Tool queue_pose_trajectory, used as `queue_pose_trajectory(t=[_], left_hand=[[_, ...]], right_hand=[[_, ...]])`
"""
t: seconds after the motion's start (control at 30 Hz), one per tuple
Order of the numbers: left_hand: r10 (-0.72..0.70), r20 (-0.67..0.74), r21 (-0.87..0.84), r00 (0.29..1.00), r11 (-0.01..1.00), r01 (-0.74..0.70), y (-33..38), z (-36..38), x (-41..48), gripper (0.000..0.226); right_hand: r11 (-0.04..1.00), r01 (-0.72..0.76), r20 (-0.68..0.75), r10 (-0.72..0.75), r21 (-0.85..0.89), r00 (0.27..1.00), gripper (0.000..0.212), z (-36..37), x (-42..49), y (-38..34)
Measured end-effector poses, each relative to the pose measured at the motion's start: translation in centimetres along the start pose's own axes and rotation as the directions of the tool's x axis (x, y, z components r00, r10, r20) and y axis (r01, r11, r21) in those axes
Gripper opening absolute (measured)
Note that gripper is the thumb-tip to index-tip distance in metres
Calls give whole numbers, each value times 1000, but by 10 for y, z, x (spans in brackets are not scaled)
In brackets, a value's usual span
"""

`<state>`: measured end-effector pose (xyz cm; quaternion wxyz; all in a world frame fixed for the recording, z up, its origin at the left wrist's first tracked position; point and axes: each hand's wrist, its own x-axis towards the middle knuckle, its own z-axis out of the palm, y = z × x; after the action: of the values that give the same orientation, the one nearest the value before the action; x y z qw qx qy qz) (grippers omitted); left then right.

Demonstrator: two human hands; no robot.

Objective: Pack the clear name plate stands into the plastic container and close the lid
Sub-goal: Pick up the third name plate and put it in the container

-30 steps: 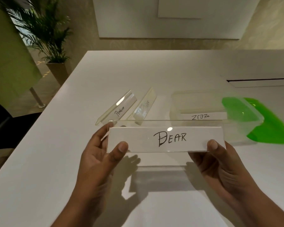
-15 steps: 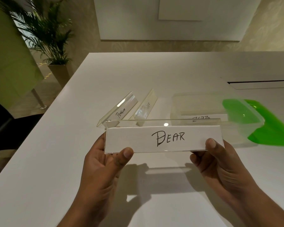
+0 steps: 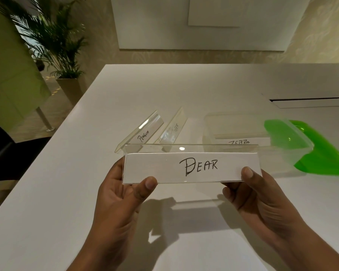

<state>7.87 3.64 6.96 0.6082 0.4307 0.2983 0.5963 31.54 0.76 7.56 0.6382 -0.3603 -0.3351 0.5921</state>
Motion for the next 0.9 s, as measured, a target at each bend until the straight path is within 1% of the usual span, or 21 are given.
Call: queue_pose_trajectory(t=[0.03,0.1,0.13,0.17,0.2,0.23,0.27,0.3,0.33,0.37,0.4,0.43,0.47,0.5,0.57,0.63,0.77,0.9], left_hand=[[-2,-17,9,1000,1000,2,1,-1,0,74],[14,-27,28,1000,1000,-13,3,-2,1,81],[30,-16,35,999,999,-29,4,-2,1,80],[44,-5,43,999,998,-44,6,-2,2,78],[54,2,54,999,997,-54,7,-3,2,76],[62,8,72,998,995,-62,8,-3,2,75],[69,18,99,997,993,-70,9,-3,2,76],[76,39,134,996,988,-81,9,-3,2,77],[85,63,173,994,980,-94,9,-2,1,77],[92,86,210,992,972,-109,9,1,1,77],[102,110,241,989,962,-126,9,4,0,76],[113,135,265,984,953,-146,8,8,0,73],[123,161,282,979,945,-165,8,12,-1,69],[128,185,292,974,940,-179,7,16,-1,66],[130,221,292,967,937,-193,6,23,-1,62],[123,242,289,962,938,-193,6,27,-1,61],[124,255,296,959,934,-199,6,31,1,64],[145,219,304,965,930,-208,4,32,3,74]], right_hand=[[1000,-7,13,6,18,1000,58,-1,1,-1],[991,-42,30,38,127,999,68,-7,4,-7],[982,-61,34,56,181,998,68,-9,6,-13],[978,-60,27,56,200,998,61,-12,9,-20],[984,-40,13,38,173,999,52,-14,11,-27],[995,3,-4,-2,102,1000,47,-17,14,-33],[998,58,-6,-58,-19,998,43,-16,16,-40],[974,128,12,-128,-188,992,37,-16,15,-46],[903,204,66,-194,-377,979,31,-14,14,-52],[783,282,164,-230,-555,959,32,-13,11,-58],[635,337,258,-217,-696,942,39,-12,8,-64],[496,376,335,-175,-783,926,44,-10,5,-69],[394,406,387,-130,-825,913,47,-8,3,-73],[328,436,431,-92,-838,898,48,-6,1,-76],[232,488,495,-33,-842,869,51,0,-2,-77],[168,508,516,6,-845,856,53,4,-1,-76],[89,514,518,28,-853,855,55,8,0,-73],[31,527,528,15,-849,849,55,9,0,-73]])
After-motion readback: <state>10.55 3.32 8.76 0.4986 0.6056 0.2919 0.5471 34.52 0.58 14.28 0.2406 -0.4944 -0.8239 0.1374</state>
